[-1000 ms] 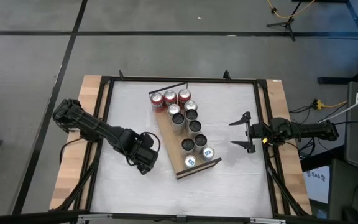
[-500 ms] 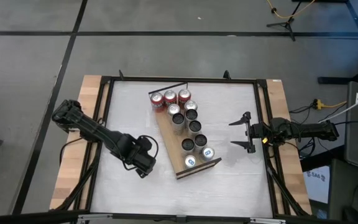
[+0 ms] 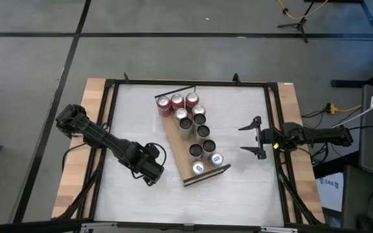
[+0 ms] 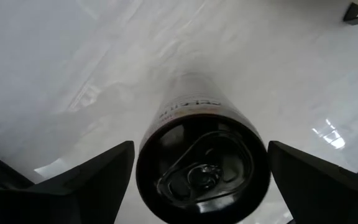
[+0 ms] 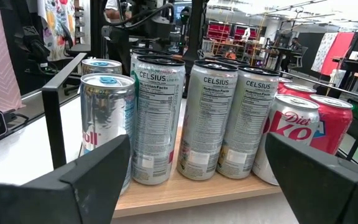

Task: Place canned beverage on shelf
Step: Align the yellow soda can with the other yellow soda can

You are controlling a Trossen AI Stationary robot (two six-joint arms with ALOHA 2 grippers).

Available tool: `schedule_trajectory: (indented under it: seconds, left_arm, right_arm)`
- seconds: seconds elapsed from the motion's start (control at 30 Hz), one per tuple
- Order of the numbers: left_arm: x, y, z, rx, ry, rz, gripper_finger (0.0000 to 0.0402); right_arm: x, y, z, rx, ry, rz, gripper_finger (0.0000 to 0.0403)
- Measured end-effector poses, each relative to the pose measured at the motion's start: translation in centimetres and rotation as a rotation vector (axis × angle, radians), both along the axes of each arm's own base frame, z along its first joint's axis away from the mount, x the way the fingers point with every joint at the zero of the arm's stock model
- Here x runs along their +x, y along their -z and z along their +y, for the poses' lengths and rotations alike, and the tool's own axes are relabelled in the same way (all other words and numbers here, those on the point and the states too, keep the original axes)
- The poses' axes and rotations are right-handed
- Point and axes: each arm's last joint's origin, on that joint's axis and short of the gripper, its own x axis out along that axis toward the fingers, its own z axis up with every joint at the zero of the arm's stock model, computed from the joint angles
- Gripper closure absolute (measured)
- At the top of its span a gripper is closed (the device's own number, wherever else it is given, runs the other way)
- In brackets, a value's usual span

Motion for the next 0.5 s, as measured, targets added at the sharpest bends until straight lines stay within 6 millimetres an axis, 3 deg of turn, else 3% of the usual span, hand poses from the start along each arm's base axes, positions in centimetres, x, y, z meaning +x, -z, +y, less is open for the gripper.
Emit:
schedule_trajectory:
  seconds: [0.17,0.5]
  left_arm:
    - [-0.02,0.02,0.01,0.0,-0.018,0.002,0.0065]
    - [0.01,0.0,0.11,-0.005,-0.018,0.003,0.0163]
  right_arm:
    - [0.0,0.0,0.0,0.0,0.0,0.0,0.0036]
    - [0.0,0.0,0.0,0.0,0.0,0.0,0.0036]
